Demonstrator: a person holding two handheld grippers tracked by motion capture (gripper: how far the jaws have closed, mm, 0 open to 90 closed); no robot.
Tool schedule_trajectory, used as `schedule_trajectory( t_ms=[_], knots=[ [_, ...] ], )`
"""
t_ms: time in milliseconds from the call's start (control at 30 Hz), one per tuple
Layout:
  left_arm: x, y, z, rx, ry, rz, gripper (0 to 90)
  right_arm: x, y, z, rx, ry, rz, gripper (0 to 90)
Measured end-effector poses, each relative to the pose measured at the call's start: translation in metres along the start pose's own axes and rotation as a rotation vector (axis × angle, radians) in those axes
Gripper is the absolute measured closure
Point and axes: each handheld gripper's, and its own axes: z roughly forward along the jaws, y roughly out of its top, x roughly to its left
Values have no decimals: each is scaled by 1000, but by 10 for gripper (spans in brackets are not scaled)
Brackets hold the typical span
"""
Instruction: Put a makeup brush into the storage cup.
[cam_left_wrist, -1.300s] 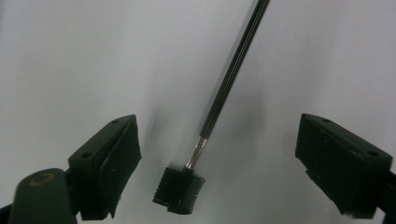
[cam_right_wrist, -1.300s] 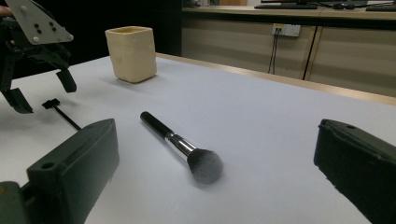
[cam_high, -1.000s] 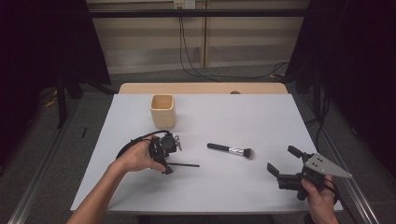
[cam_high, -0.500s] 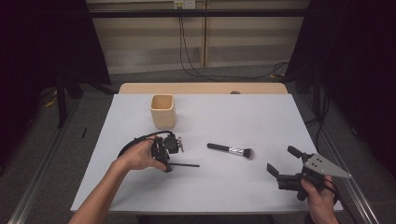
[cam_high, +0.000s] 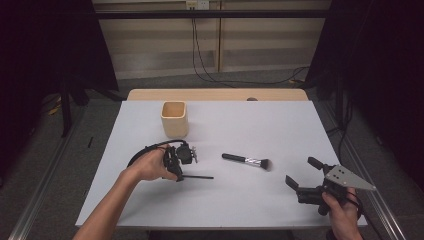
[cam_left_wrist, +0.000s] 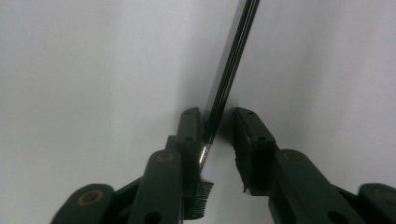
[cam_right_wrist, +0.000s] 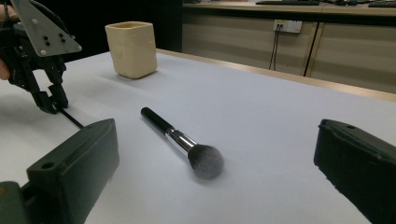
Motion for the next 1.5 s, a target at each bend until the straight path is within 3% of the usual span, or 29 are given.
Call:
schedule_trajectory(
  t_ms=[67,267,300,400,733,1033,1100,1300,1433,1500],
  knots=[
    [3,2,0,16,-28,-10,764,0,0,0,4,1,1,0],
    [5,3,0,25,-34,2,857,2,0,2,14,7,-5,0],
    [4,2,0,17,-17,7,858,2,-1,2,15,9,-5,0],
    [4,2,0,8,-20,-5,861,1,-1,1,13,6,-3,0],
    [13,-4,-4,-15,-73,-48,864,0,-1,1,14,2,-2,0],
    [18,-16,-20,-144,-111,-122,864,0,-1,1,14,3,-1,0],
    [20,-19,-21,-201,-128,-150,864,0,-1,1,15,4,0,0],
    [21,-30,-33,-355,-152,-157,864,0,-1,2,16,3,4,0],
    [22,-38,-38,-435,-143,-191,863,1,-1,2,15,2,0,0],
    [19,-41,-39,-493,-148,-231,864,0,-1,2,15,3,1,0]
  ],
)
